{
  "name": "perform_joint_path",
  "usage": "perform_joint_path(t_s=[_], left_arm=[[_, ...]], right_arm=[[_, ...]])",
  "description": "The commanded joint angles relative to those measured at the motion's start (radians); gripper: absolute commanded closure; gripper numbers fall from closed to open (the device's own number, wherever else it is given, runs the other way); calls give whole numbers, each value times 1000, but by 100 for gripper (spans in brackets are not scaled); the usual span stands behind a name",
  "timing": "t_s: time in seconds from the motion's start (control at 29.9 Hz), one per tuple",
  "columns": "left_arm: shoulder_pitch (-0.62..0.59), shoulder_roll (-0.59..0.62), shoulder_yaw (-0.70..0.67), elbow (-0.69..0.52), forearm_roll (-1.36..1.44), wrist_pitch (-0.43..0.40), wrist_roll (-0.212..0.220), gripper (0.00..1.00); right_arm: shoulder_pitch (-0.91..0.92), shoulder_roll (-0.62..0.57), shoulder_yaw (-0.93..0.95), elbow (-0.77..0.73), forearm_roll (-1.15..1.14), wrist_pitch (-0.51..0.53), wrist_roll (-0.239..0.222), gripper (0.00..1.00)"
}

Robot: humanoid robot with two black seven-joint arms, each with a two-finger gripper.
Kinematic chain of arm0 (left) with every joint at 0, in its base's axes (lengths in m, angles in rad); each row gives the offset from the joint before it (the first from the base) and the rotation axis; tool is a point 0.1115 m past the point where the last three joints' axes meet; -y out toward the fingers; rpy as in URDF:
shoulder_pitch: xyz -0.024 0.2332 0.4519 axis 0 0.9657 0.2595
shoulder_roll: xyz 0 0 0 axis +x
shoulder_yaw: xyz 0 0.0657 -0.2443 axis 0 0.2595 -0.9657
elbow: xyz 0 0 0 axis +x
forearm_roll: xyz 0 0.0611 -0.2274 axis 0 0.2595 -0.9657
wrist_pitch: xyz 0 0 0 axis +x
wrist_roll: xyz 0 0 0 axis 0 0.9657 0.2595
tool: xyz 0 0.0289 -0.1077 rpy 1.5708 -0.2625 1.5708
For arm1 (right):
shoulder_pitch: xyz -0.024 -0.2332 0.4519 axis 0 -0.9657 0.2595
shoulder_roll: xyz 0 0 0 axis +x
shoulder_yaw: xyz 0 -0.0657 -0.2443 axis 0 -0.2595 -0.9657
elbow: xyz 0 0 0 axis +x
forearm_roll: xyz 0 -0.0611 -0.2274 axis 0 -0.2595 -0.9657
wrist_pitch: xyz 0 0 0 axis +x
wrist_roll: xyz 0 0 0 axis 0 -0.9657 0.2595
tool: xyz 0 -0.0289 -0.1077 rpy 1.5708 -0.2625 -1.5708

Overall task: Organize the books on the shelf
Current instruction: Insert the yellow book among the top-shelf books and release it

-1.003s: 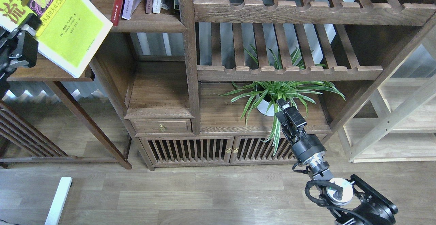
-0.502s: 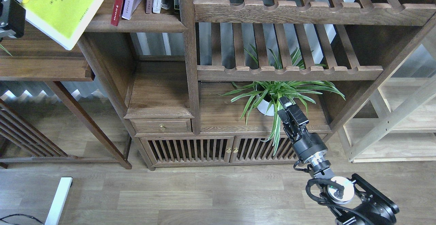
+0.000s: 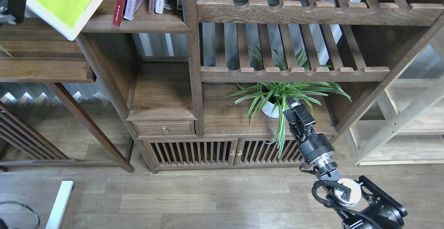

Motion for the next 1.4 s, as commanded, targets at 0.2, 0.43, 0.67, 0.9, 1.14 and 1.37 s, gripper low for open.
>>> perform_joint_path(t_s=[0.2,0.43,0.67,0.9,1.14,1.37], left_arm=[[-100,76,83,121,1,30,0,96],[-167,78,116,209,1,42,0,97],[-317,79,257,287,3,133,0,97],[-432,79,374,381,3,202,0,97],[-567,79,474,529,0,200,0,97],[-620,70,534,614,-2,202,0,92]], right_arm=[[0,-3,18,9,0,0,-1,19],[1,-5,21,9,0,0,-3,19],[0,-5,23,15,0,0,-3,19],[-2,-5,38,19,3,0,-1,19],[-5,-5,43,22,3,0,-1,19],[-11,-6,47,25,3,0,-1,19]])
